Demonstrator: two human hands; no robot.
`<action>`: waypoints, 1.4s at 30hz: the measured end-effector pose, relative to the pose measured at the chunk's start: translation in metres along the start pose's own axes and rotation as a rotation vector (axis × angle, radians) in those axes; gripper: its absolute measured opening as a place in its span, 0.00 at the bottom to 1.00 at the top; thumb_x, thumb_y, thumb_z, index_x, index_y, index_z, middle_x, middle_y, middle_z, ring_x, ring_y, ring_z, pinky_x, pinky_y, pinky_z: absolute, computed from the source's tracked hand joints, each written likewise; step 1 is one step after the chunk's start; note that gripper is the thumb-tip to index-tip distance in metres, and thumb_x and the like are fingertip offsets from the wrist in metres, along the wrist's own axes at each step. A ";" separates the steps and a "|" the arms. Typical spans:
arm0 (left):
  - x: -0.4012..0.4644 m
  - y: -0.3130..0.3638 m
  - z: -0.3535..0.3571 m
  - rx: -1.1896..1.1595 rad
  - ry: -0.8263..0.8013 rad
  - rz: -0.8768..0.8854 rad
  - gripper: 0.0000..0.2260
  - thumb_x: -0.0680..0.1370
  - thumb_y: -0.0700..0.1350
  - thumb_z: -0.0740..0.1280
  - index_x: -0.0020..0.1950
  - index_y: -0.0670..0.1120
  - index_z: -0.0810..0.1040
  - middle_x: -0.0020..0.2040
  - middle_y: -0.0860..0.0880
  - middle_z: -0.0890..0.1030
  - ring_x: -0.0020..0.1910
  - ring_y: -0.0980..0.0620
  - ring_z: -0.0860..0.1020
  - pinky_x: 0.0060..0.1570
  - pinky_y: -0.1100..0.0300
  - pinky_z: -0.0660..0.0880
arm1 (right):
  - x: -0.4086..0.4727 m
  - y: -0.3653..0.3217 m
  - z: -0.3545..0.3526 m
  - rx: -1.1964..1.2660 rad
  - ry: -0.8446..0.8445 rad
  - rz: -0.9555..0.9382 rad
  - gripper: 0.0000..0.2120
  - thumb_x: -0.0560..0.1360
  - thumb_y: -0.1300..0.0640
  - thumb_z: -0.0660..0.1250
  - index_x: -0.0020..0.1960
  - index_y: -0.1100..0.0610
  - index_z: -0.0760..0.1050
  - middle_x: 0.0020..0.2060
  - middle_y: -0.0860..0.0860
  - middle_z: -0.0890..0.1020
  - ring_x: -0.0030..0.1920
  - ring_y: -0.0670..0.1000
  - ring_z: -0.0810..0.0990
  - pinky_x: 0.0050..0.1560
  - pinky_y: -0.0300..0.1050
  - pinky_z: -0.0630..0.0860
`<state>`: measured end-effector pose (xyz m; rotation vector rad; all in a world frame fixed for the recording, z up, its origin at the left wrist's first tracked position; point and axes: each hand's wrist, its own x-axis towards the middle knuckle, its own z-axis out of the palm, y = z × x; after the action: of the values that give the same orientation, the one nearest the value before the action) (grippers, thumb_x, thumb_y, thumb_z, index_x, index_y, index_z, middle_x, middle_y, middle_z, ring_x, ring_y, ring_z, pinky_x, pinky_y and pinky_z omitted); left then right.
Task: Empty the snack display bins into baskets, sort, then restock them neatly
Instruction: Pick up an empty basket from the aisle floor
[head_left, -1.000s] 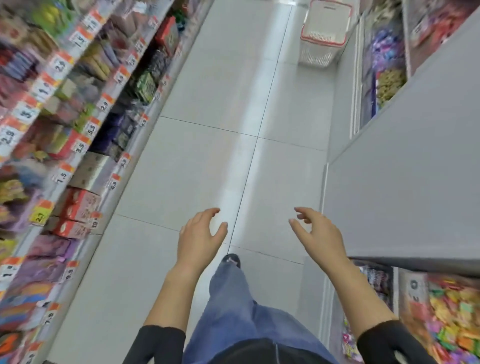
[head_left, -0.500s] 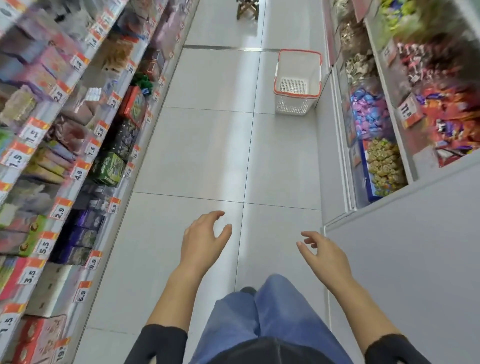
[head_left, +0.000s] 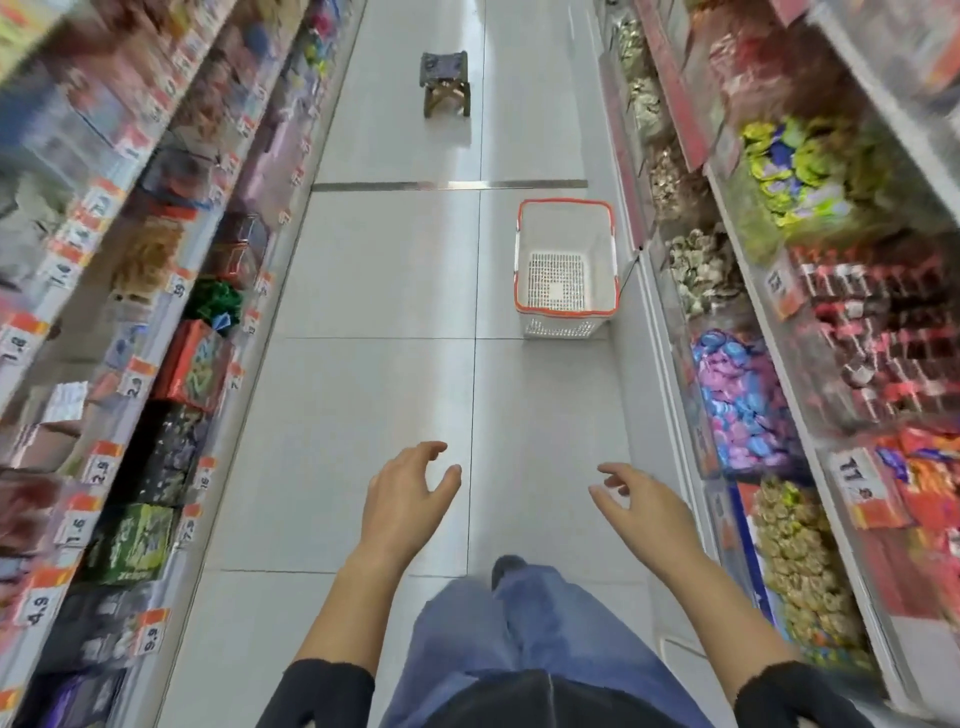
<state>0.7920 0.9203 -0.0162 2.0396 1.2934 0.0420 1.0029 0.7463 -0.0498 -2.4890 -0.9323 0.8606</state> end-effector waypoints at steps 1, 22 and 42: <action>0.023 0.009 -0.005 -0.003 -0.009 -0.007 0.18 0.79 0.54 0.62 0.68 0.52 0.73 0.64 0.55 0.76 0.63 0.54 0.74 0.63 0.53 0.70 | 0.028 -0.015 -0.017 0.008 0.023 -0.018 0.17 0.78 0.45 0.62 0.66 0.47 0.73 0.57 0.45 0.80 0.53 0.46 0.77 0.47 0.39 0.68; 0.560 0.208 -0.055 0.124 -0.136 0.082 0.17 0.80 0.53 0.62 0.67 0.51 0.74 0.63 0.54 0.77 0.61 0.53 0.75 0.62 0.54 0.70 | 0.502 -0.071 -0.175 0.010 -0.022 0.181 0.17 0.78 0.46 0.61 0.65 0.48 0.73 0.56 0.45 0.79 0.56 0.48 0.78 0.48 0.42 0.71; 0.952 0.089 0.308 -0.010 -0.253 -0.336 0.27 0.79 0.53 0.63 0.76 0.46 0.62 0.72 0.45 0.69 0.67 0.44 0.72 0.63 0.49 0.70 | 0.946 0.161 -0.024 0.053 -0.077 0.351 0.28 0.80 0.54 0.61 0.77 0.55 0.57 0.72 0.55 0.66 0.70 0.55 0.66 0.65 0.47 0.65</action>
<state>1.4538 1.4939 -0.5093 1.7286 1.4473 -0.3514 1.6615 1.2723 -0.5083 -2.6311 -0.4910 1.0794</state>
